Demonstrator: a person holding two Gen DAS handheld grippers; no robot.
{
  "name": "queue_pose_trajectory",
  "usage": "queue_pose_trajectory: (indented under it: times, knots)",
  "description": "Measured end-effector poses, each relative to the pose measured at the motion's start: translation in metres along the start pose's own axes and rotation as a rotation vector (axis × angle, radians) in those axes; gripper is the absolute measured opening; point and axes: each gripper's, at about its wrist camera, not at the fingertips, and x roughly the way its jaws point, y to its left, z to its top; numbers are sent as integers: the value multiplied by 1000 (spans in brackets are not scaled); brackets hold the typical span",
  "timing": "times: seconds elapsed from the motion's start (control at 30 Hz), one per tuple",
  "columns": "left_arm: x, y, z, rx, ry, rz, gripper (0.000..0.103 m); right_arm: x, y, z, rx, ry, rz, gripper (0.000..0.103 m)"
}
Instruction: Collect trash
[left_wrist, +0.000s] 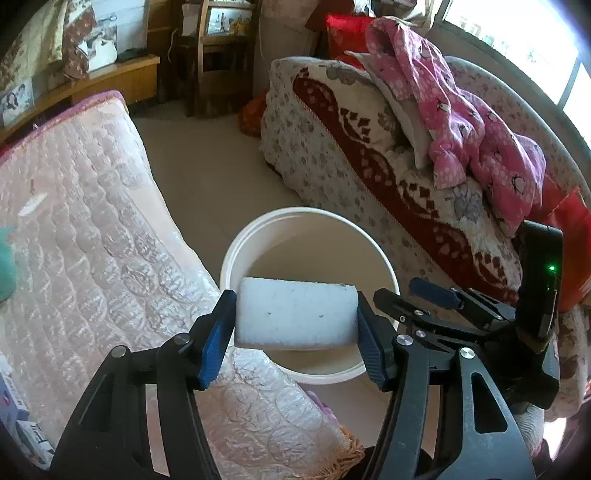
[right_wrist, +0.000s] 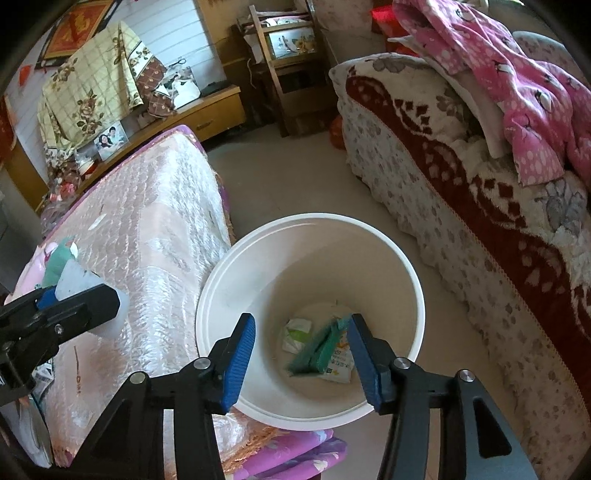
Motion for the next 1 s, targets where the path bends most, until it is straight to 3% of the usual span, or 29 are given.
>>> queue_pose_trajectory:
  times: [0.07,0.5,0.73,1.0]
  knots:
    - [2,2,-1,-7,9,0,61,0,0,-1,4,1,3,64]
    - [-5,10,-3,-31,-1,-21,67,-10,4,-5,-2,-13,11,64]
    - [-20,15,-11,-26,-21,31,67,-18,18,-7,-34,-26,20,69]
    - [-63,27,-20,-37,-104,95,67,-33,44,-7,-74,-46,40,71]
